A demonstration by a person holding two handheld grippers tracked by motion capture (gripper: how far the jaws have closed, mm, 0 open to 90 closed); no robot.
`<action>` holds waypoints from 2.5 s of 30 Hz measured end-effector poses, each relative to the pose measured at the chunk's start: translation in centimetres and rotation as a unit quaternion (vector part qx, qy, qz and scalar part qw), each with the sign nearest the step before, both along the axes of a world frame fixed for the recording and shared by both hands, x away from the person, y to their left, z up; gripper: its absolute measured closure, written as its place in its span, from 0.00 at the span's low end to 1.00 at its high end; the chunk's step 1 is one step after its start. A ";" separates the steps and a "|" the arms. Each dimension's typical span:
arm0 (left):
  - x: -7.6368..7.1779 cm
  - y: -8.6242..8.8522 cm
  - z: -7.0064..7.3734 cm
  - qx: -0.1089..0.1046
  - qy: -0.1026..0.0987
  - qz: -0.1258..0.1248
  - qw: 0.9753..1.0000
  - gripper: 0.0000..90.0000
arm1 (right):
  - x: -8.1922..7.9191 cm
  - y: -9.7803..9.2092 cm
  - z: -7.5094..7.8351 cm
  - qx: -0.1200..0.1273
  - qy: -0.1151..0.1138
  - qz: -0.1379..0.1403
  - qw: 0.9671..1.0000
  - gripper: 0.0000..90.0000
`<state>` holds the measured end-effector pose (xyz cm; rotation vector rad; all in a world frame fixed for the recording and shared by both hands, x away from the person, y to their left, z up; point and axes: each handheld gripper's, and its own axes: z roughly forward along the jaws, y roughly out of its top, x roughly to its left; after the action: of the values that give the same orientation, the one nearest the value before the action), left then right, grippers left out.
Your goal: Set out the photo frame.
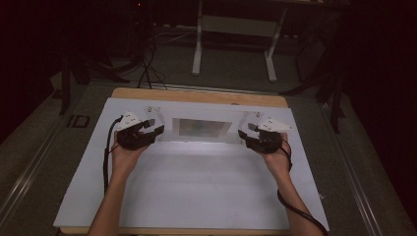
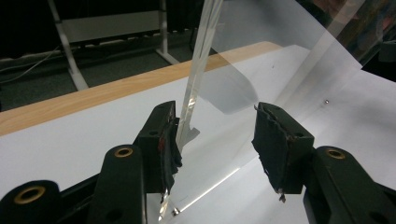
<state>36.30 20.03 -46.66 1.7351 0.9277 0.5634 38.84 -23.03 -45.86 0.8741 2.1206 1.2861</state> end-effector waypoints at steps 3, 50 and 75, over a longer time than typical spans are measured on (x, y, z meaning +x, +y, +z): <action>0.1 -0.1 0.0 0.001 -0.002 0.003 1.000 0.55 | 0.1 0.0 0.0 0.000 -0.001 -0.001 1.000 0.53; 0.7 -2.8 2.5 0.017 0.068 0.024 0.997 0.56 | -0.7 -1.9 1.3 0.061 0.066 -0.044 0.995 0.51; -0.4 -3.4 2.4 0.010 0.097 0.039 0.994 0.56 | -0.6 -2.5 1.1 0.072 0.091 -0.038 0.993 0.50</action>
<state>35.88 16.59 -44.26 1.8005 1.1338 0.4612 38.23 -25.49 -44.78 1.1608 2.1281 1.3787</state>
